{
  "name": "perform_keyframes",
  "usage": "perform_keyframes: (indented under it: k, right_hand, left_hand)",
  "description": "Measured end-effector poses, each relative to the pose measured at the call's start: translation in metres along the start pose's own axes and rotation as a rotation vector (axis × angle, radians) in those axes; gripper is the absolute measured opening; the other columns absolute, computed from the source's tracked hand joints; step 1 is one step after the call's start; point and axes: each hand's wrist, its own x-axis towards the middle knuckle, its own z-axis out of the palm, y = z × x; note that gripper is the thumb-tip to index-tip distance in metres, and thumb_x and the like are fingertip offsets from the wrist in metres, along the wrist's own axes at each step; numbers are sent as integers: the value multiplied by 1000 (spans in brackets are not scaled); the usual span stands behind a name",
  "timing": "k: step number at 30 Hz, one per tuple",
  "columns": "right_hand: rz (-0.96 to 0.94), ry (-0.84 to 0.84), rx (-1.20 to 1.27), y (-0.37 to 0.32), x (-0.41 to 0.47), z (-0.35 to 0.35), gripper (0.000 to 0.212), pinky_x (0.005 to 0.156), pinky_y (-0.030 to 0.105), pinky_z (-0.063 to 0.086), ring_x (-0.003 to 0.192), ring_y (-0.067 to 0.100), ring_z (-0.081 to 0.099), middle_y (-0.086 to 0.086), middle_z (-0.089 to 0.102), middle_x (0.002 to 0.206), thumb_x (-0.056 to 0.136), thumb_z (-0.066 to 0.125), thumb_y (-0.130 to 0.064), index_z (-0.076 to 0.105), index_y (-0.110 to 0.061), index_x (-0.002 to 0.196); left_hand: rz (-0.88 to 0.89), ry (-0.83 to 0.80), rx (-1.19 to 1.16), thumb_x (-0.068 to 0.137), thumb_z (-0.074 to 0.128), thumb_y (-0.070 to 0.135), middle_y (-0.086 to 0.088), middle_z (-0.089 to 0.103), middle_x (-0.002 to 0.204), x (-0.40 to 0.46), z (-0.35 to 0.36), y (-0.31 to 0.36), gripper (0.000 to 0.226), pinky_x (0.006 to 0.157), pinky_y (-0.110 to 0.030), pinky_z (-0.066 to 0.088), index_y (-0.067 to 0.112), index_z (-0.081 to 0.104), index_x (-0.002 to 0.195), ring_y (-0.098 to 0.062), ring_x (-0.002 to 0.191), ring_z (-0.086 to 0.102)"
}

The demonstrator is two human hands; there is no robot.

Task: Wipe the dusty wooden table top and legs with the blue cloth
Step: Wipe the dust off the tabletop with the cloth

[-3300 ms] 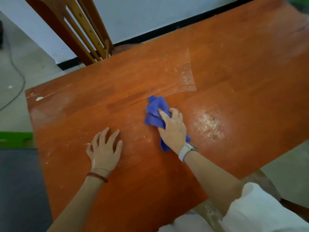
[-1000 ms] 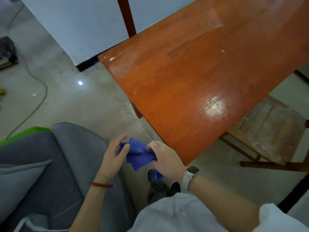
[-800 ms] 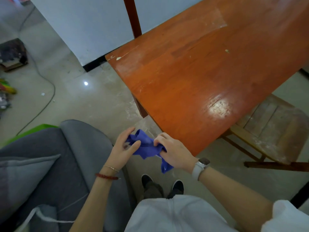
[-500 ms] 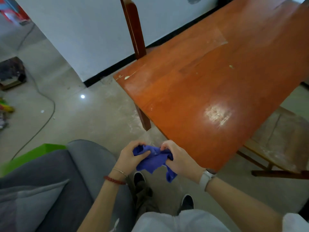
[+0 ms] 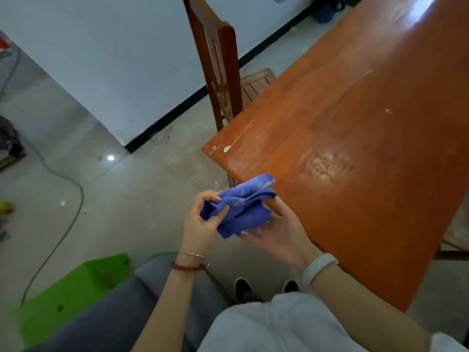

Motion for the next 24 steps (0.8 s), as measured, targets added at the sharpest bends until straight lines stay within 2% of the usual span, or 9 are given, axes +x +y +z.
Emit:
perform_keyframes:
  k: [1, 3, 5, 8, 11, 14, 16, 20, 24]
  right_hand:
    - [-2, -87, 0, -2, 8, 14, 62, 98, 56, 38, 115, 39, 49, 21, 52, 127, 94, 27, -51, 47, -2, 127]
    - [-74, -96, -99, -14, 23, 38, 70, 87, 47, 46, 101, 37, 58, 24, 61, 112, 93, 18, -52, 50, 6, 117]
    - [-168, 47, -181, -19, 35, 55, 49, 72, 35, 53, 80, 26, 67, 13, 71, 88, 94, 33, -45, 60, -3, 98]
    - [-343, 258, -273, -30, 62, 58, 11, 83, 43, 52, 89, 31, 64, 13, 66, 92, 92, 50, -21, 58, -14, 91]
    - [-509, 450, -537, -51, 75, 50, 9, 76, 40, 49, 81, 27, 61, 5, 61, 81, 92, 50, -11, 57, -14, 87]
    - [-636, 558, -703, -79, 78, 27, 16, 69, 35, 49, 79, 21, 60, 8, 59, 90, 92, 51, -12, 50, -9, 108]
    - [-690, 672, -796, -93, 77, 10, 22, 72, 38, 47, 82, 22, 58, 11, 57, 98, 91, 53, -17, 45, -11, 112]
    - [-753, 923, -917, -110, 67, -13, 33, 67, 31, 40, 73, 18, 53, 6, 52, 94, 91, 53, -26, 44, -4, 114]
    - [-797, 1201, -1157, -112, 56, -25, 28, 50, 18, 33, 58, 11, 45, 10, 52, 100, 90, 56, -19, 49, -2, 111]
  left_hand:
    - [40, -18, 34, 67, 63, 31, 3, 57, 90, 6, -4, 2, 19, 84, -14, 41, 20, 52, 77, -3, 88, 55]
    - [132, -88, 173, 69, 64, 24, 5, 54, 94, 16, -11, 3, 13, 86, -10, 38, 24, 53, 76, 3, 92, 54]
    - [190, -184, 315, 67, 62, 20, 9, 52, 99, 26, -15, -2, 16, 86, -7, 37, 29, 57, 79, 7, 96, 52]
    - [142, -348, 376, 67, 62, 30, 15, 52, 104, 44, -16, -4, 21, 80, -11, 45, 30, 60, 88, 6, 99, 53]
    - [109, -433, 450, 73, 59, 40, 15, 56, 104, 71, -11, -3, 21, 80, -11, 45, 34, 63, 93, 2, 100, 53]
    - [59, -389, 605, 83, 59, 30, 9, 56, 104, 111, 1, -9, 20, 82, -7, 37, 23, 62, 102, 2, 98, 49]
    - [27, -347, 706, 87, 57, 18, 0, 55, 110, 137, 10, -15, 19, 89, -14, 34, 15, 62, 105, -8, 103, 49]
    - [30, -336, 814, 86, 55, 8, -11, 53, 114, 181, 23, -28, 22, 99, -32, 38, 8, 62, 107, -25, 110, 50]
    - [55, -402, 916, 87, 52, 13, -15, 45, 128, 222, 36, -35, 32, 105, -43, 35, 8, 55, 119, -31, 121, 42]
